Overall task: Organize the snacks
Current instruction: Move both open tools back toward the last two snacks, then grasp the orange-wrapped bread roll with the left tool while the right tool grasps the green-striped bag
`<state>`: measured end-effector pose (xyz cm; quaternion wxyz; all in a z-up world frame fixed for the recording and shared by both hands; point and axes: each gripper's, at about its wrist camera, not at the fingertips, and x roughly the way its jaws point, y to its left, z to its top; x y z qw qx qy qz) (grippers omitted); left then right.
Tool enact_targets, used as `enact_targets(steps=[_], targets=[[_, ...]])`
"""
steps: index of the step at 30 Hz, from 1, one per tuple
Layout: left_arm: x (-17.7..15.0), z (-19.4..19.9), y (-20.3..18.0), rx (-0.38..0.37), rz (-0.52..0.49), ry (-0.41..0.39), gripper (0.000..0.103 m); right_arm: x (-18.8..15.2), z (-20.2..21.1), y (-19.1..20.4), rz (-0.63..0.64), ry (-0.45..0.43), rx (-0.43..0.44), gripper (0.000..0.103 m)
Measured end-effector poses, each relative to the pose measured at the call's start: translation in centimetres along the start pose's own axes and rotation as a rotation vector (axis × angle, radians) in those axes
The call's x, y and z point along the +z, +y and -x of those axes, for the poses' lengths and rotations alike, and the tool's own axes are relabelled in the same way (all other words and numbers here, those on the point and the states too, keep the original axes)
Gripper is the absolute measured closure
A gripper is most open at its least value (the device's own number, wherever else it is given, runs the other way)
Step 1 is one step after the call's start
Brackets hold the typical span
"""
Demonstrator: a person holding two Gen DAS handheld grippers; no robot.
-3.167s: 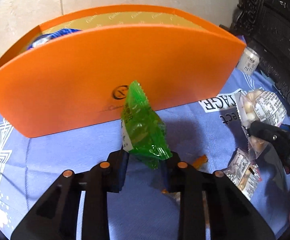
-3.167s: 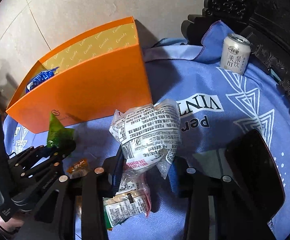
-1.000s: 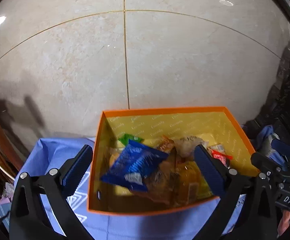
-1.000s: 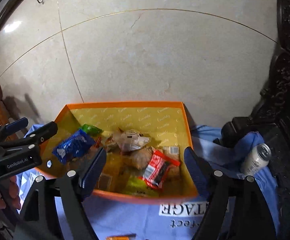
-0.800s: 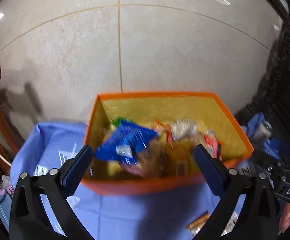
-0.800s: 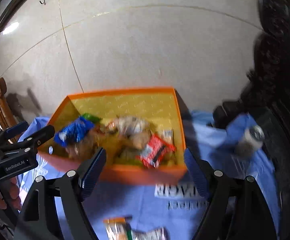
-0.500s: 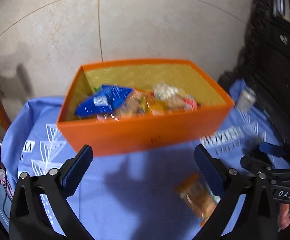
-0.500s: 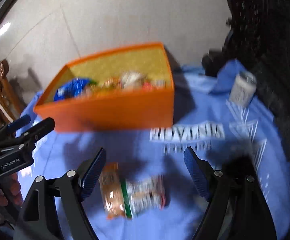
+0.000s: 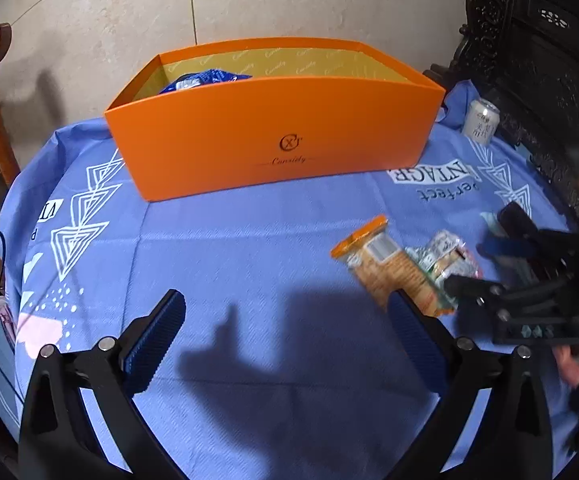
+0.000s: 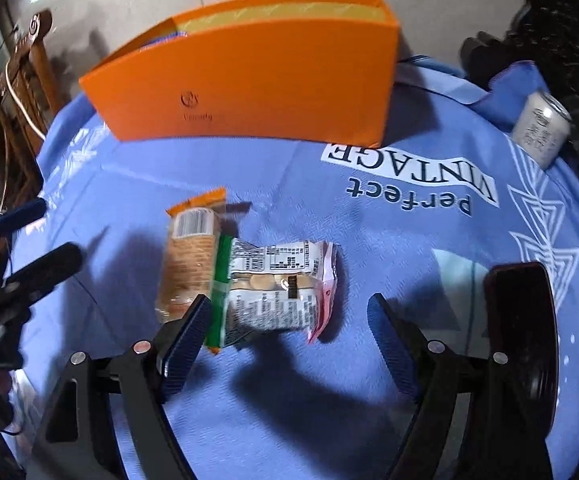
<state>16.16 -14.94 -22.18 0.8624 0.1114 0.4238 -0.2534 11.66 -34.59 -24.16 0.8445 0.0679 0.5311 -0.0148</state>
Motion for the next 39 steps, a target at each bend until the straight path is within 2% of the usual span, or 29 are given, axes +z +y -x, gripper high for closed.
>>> enact_targets(steps=[7,11,14,16,18,24,33,39], targets=[[0.3,0.0,0.8,0.007,-0.002,0.001,0.004,0.3,-2.2,0.8,0.083,0.044,0.041,0.021],[0.4,-0.2,0.3,0.006,-0.032,-0.003,0.004,0.5,-2.5,1.9,0.16,0.026,0.007,0.021],[0.4,-0.4,-0.2,-0.003,-0.037,0.004,0.004,0.6,-2.4,2.1,0.176,0.001,-0.002,0.03],[0.3,-0.6,-0.3,-0.009,-0.043,0.008,0.004,0.7,-2.2,1.9,0.156,-0.016,-0.01,0.049],[0.4,-0.8,-0.6,-0.014,-0.047,0.009,0.004,0.6,-2.0,1.6,0.132,-0.023,-0.009,0.053],[1.0,-1.7,-2.0,-0.044,-0.079,0.013,0.004,-0.9,-1.1,0.9,0.082,-0.041,-0.031,0.058],[0.7,-4.1,-5.4,-0.085,-0.141,0.042,0.004,-4.5,1.8,-0.7,-0.092,-0.05,-0.051,0.06],[0.9,-6.7,-7.6,-0.054,-0.151,0.069,0.004,-6.1,2.4,-0.8,-0.154,-0.036,-0.053,0.059]])
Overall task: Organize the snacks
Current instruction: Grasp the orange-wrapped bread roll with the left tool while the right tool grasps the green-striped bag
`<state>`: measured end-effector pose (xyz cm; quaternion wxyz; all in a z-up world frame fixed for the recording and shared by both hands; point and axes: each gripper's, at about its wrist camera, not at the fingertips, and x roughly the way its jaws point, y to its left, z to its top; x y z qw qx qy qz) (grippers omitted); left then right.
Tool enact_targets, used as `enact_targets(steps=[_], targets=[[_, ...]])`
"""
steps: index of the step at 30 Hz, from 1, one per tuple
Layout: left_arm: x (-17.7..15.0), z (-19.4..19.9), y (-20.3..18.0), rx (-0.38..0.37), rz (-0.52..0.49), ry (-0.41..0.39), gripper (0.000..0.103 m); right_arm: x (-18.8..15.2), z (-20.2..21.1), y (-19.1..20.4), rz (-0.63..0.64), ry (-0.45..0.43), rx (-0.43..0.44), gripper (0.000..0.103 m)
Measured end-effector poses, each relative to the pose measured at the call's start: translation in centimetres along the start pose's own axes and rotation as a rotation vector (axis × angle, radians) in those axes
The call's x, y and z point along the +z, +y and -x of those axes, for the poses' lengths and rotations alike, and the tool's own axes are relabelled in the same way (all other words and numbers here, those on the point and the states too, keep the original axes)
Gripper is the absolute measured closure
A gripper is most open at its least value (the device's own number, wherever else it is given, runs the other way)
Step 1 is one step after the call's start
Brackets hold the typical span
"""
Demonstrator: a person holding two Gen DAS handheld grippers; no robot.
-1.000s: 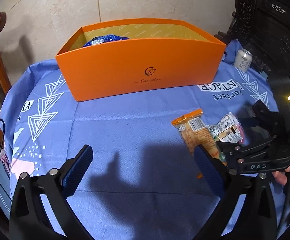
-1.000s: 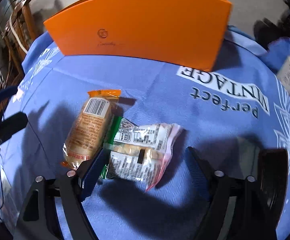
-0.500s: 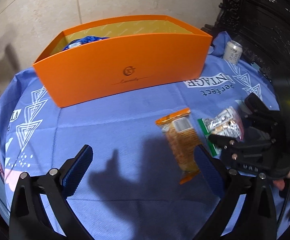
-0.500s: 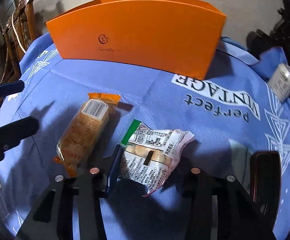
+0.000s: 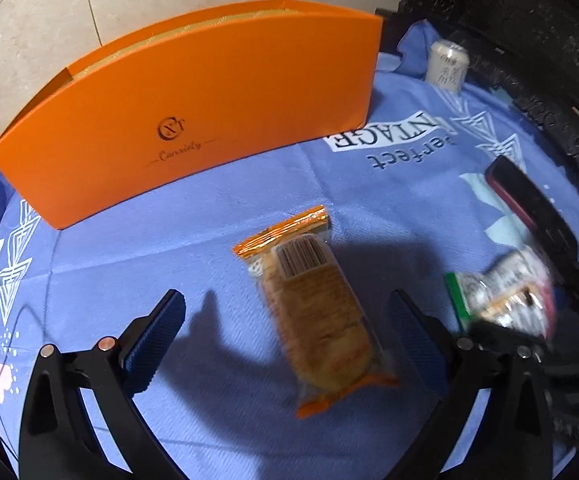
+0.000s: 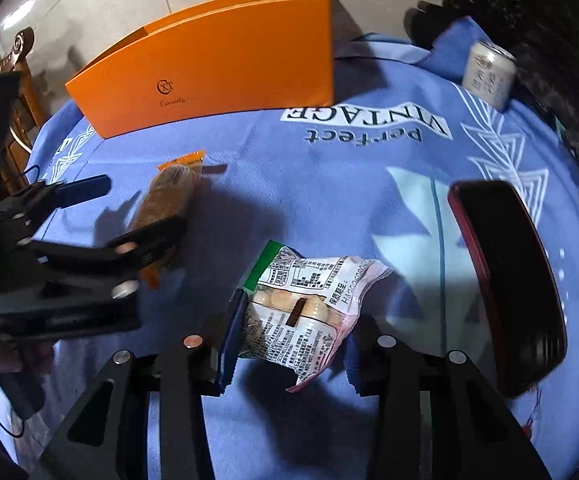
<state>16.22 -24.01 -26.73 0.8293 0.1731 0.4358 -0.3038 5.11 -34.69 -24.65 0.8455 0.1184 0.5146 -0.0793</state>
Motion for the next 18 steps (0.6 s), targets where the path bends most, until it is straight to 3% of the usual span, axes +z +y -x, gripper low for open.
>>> enact_targets(steps=[3,9,15,18], targets=[[0.0,-0.9,-0.5,-0.001,0.01,0.024,0.005,-0.4,0.3,-0.1,-0.015,0.0,-0.005,0.059],[-0.1,-1.5,-1.7,0.0,0.05,0.038,0.023,-0.4,0.6,-0.2,-0.022,0.004,-0.022,0.059],[0.1,-1.0,-2.2,-0.013,0.048,0.03,0.054,-0.3,0.9,0.0,-0.023,-0.003,-0.039,0.059],[0.2,-0.8,-1.8,-0.014,0.062,0.037,0.062,-0.3,1.2,0.1,-0.021,-0.009,-0.046,0.059]])
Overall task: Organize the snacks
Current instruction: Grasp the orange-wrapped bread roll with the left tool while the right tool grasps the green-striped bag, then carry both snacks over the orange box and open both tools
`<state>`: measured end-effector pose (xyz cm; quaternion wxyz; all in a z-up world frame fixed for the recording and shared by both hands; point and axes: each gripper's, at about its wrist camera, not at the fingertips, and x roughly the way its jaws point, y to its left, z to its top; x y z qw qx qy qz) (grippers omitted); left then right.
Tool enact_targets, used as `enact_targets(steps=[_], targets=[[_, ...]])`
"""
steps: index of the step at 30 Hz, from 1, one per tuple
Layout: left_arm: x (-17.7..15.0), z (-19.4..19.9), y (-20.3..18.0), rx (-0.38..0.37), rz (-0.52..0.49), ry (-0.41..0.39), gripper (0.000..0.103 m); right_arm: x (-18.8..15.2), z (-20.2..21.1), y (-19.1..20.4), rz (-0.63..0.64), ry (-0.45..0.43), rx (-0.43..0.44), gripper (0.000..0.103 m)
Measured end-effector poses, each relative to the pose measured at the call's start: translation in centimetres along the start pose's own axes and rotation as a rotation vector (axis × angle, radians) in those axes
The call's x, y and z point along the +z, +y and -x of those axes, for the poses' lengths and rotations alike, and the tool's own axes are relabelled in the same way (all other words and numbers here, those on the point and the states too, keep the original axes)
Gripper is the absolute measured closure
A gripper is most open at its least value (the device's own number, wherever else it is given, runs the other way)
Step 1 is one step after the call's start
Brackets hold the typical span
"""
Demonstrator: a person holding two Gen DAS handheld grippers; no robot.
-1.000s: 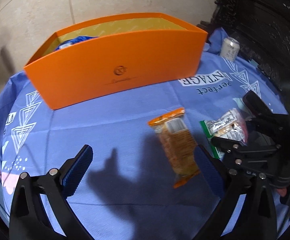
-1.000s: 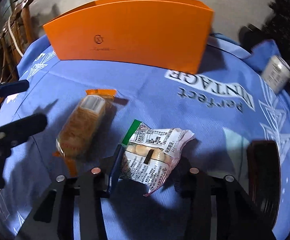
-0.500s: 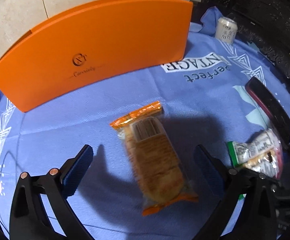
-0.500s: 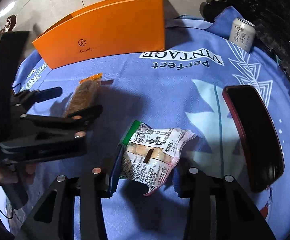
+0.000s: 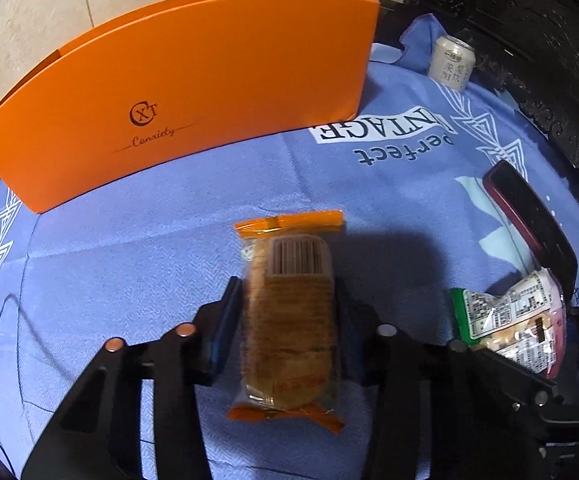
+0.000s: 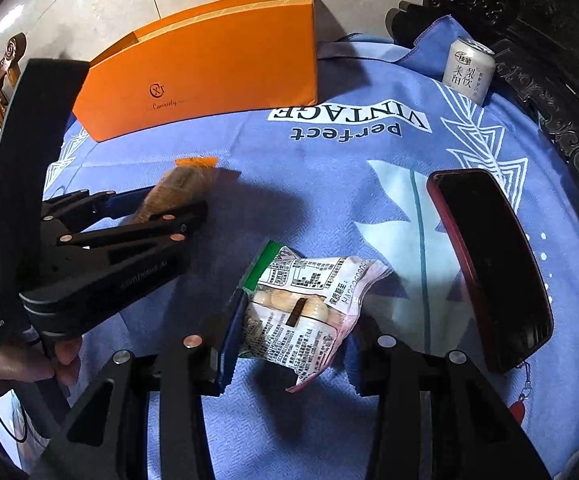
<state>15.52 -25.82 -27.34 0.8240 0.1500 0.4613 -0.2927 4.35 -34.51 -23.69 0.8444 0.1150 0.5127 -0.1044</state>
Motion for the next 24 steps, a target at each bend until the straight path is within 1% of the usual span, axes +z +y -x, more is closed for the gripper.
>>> enact_targets(steps=[1,3,12,18,21,24], targets=[[0.0,0.1,0.2,0.001,0.005,0.002,0.065,0.1,0.1,0.0,0.0,-0.001,-0.001,0.059],[0.0,0.2,0.5,-0.004,0.014,0.007,0.067,0.1,0.4,0.1,-0.002,-0.003,-0.001,0.059],[-0.1,1.0,1.1,-0.005,0.034,0.008,0.067,0.4,1.7,0.7,0.01,-0.019,-0.017,0.059],[0.6,3.2,2.3,0.003,0.055,-0.035,0.067,1.2,2.9,1.7,0.03,-0.048,-0.015,0.059],[1.1,4.7,3.6,0.017,0.075,-0.066,0.067,1.7,3.4,2.5,0.046,-0.064,-0.007,0.059],[1.5,6.7,5.7,0.037,0.102,-0.102,0.067,2.5,3.8,3.2,0.063,-0.083,0.002,0.059]])
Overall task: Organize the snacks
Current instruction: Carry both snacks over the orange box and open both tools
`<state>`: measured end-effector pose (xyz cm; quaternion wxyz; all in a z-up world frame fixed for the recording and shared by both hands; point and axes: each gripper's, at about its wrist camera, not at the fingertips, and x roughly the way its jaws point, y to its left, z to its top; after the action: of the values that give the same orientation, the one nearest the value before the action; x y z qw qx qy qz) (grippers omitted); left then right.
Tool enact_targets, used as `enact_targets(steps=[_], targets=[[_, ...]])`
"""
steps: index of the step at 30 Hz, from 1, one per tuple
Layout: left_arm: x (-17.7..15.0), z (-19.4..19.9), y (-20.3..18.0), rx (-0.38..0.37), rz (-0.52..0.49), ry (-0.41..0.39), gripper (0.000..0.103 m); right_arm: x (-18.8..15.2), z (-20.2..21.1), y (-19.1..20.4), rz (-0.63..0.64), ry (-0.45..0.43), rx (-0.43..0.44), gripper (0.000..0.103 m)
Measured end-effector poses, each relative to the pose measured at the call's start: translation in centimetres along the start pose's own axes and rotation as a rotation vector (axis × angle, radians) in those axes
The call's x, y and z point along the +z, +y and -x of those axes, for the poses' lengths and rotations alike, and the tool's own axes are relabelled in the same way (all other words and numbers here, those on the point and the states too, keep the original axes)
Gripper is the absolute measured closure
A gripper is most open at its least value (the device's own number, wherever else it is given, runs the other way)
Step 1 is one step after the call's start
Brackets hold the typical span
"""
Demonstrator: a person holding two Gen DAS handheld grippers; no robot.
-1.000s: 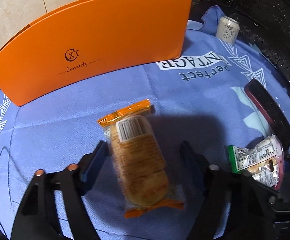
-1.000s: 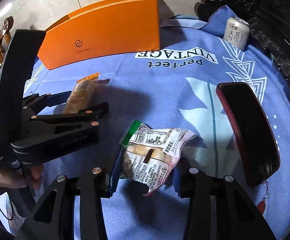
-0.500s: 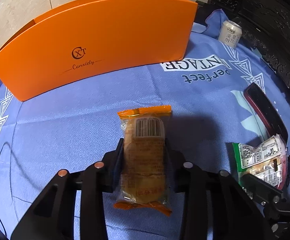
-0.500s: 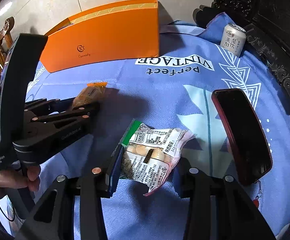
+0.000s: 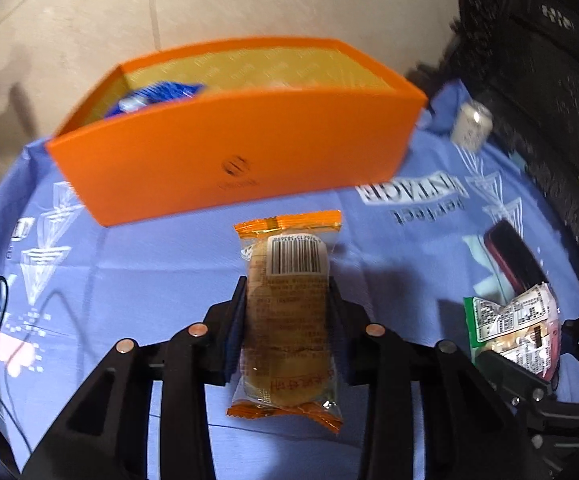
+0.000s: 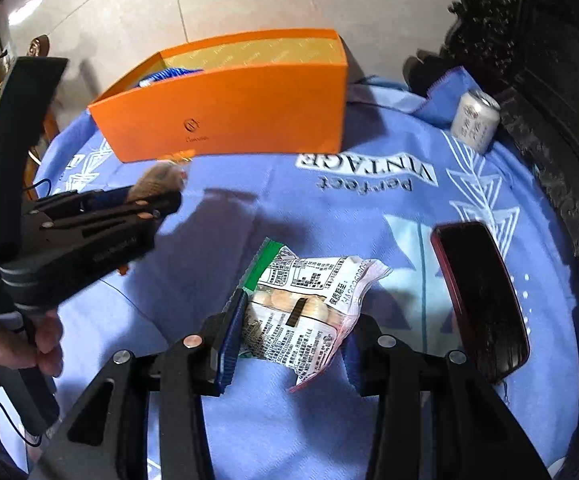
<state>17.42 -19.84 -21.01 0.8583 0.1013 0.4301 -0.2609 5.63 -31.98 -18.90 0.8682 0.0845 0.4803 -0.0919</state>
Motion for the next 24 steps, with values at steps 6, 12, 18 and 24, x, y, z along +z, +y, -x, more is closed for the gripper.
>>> enact_targets(steps=[6,12,18,24], targets=[[2.4,3.2,5.2,0.049,0.091,-0.067,0.067,3.9,0.8,0.9,0.012,-0.078,0.033,0.059],[7.3,5.3,9.6,0.084,0.145,-0.161,0.067,10.5,1.2,1.5,0.013,-0.194,0.067,0.059],[13.2,4.4,10.4,0.065,0.139,-0.211,0.067,16.7,0.4,2.0,0.031,-0.27,0.077,0.059],[17.7,1.4,9.5,0.075,0.099,-0.223,0.067,21.4,-2.4,1.6,0.004,-0.26,0.08,0.059]])
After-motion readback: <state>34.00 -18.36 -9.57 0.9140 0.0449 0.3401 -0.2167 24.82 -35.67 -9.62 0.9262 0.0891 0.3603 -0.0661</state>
